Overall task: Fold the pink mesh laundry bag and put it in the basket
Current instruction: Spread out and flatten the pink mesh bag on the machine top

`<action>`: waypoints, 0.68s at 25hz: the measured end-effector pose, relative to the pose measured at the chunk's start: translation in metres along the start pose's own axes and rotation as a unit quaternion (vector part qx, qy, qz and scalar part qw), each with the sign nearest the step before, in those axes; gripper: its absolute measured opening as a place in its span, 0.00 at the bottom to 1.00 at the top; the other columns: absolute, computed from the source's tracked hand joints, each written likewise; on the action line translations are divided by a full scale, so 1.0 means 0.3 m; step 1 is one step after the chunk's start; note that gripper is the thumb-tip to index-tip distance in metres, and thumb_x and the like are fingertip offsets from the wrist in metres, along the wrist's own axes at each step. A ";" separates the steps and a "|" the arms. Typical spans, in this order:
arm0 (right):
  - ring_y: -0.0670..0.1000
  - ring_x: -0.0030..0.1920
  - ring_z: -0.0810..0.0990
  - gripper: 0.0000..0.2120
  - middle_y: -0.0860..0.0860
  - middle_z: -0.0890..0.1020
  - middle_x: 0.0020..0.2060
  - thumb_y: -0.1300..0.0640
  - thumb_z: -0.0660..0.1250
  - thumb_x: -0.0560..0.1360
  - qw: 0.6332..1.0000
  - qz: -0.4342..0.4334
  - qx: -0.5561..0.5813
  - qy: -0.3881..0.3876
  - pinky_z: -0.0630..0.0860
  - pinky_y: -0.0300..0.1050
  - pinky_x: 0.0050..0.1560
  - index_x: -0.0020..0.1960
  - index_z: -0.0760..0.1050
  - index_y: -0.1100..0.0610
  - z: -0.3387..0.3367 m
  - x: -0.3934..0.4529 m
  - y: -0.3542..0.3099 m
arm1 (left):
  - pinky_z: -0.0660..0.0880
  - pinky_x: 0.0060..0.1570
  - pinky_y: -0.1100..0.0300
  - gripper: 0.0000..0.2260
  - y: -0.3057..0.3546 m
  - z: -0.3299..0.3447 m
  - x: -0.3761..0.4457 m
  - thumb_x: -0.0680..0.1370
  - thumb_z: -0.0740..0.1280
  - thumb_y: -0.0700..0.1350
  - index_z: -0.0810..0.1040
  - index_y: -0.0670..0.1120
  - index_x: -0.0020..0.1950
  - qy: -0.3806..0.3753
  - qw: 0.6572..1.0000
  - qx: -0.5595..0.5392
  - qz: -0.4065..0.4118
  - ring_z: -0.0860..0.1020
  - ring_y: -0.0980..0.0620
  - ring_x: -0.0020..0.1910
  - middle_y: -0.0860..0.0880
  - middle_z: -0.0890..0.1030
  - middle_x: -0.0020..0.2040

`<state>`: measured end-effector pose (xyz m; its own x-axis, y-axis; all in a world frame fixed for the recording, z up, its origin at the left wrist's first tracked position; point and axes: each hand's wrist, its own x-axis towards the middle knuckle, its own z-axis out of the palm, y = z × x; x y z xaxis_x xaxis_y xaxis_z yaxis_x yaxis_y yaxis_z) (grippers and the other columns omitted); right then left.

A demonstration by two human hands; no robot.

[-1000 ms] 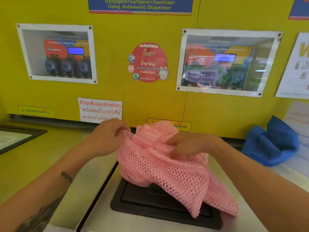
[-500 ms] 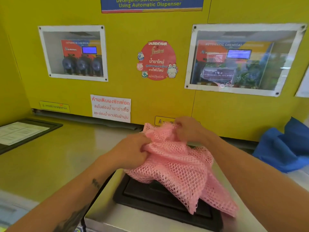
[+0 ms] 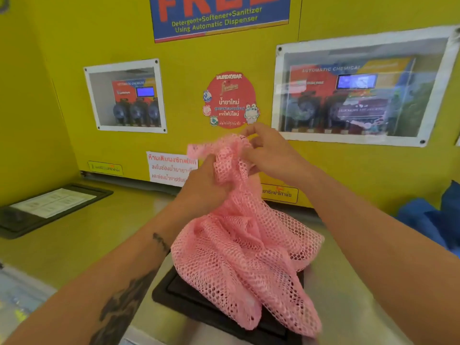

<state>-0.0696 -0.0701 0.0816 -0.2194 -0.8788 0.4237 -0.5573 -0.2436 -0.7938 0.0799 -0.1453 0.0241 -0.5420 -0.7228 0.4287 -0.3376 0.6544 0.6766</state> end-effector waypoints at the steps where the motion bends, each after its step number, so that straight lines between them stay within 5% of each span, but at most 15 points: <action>1: 0.52 0.44 0.82 0.21 0.54 0.79 0.51 0.60 0.70 0.75 1.000 0.018 -0.017 -0.017 0.83 0.54 0.41 0.65 0.68 0.53 0.008 -0.014 0.010 | 0.72 0.41 0.60 0.13 -0.006 0.003 0.008 0.76 0.68 0.49 0.74 0.52 0.60 0.075 0.997 0.017 0.000 0.79 0.54 0.49 0.54 0.81 0.53; 3: 0.52 0.55 0.78 0.34 0.48 0.72 0.59 0.53 0.73 0.74 0.994 0.057 -0.080 -0.042 0.78 0.50 0.49 0.73 0.58 0.47 0.016 -0.037 0.065 | 0.67 0.32 0.62 0.03 -0.033 -0.030 0.018 0.77 0.65 0.46 0.77 0.49 0.49 0.194 0.981 0.025 -0.012 0.77 0.54 0.39 0.55 0.79 0.40; 6: 0.55 0.71 0.66 0.50 0.48 0.63 0.72 0.41 0.77 0.64 0.980 0.011 -0.159 -0.120 0.69 0.55 0.67 0.76 0.51 0.42 0.074 -0.063 0.167 | 0.66 0.32 0.68 0.03 -0.071 -0.141 0.025 0.78 0.64 0.41 0.76 0.47 0.50 0.313 0.950 0.001 0.012 0.74 0.54 0.39 0.55 0.77 0.41; 8: 0.55 0.72 0.64 0.55 0.49 0.63 0.73 0.35 0.74 0.58 0.939 0.013 -0.272 -0.211 0.66 0.61 0.69 0.76 0.49 0.39 0.141 -0.068 0.242 | 0.67 0.33 0.66 0.06 -0.088 -0.213 0.023 0.77 0.64 0.39 0.77 0.45 0.53 0.362 0.931 0.011 0.035 0.75 0.53 0.41 0.53 0.78 0.43; 12: 0.56 0.59 0.76 0.20 0.51 0.78 0.62 0.49 0.64 0.72 0.873 0.061 -0.455 -0.165 0.73 0.54 0.57 0.64 0.72 0.47 0.156 -0.047 0.361 | 0.65 0.31 0.63 0.10 -0.160 -0.342 -0.011 0.76 0.63 0.36 0.75 0.41 0.56 0.407 0.911 0.069 0.002 0.74 0.49 0.40 0.50 0.78 0.44; 14: 0.56 0.60 0.77 0.20 0.52 0.78 0.63 0.56 0.63 0.74 0.899 0.076 -0.417 -0.111 0.74 0.50 0.55 0.65 0.74 0.49 0.137 -0.022 0.341 | 0.66 0.34 0.57 0.10 -0.217 -0.390 -0.040 0.75 0.63 0.36 0.74 0.41 0.55 0.416 0.904 0.094 -0.030 0.74 0.46 0.40 0.49 0.77 0.43; 17: 0.50 0.54 0.79 0.22 0.49 0.80 0.58 0.56 0.68 0.75 0.962 0.064 -0.213 -0.160 0.75 0.45 0.50 0.68 0.72 0.48 0.195 0.005 0.195 | 0.68 0.34 0.52 0.08 -0.326 -0.431 -0.065 0.75 0.62 0.38 0.71 0.40 0.53 0.384 0.907 0.145 -0.098 0.74 0.42 0.39 0.44 0.76 0.42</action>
<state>-0.0558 -0.1096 0.0103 -0.0873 -0.9884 0.1241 -0.8343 0.0045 -0.5512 0.2232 -0.2238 0.0271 0.2088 -0.7004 0.6825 -0.6177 0.4466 0.6473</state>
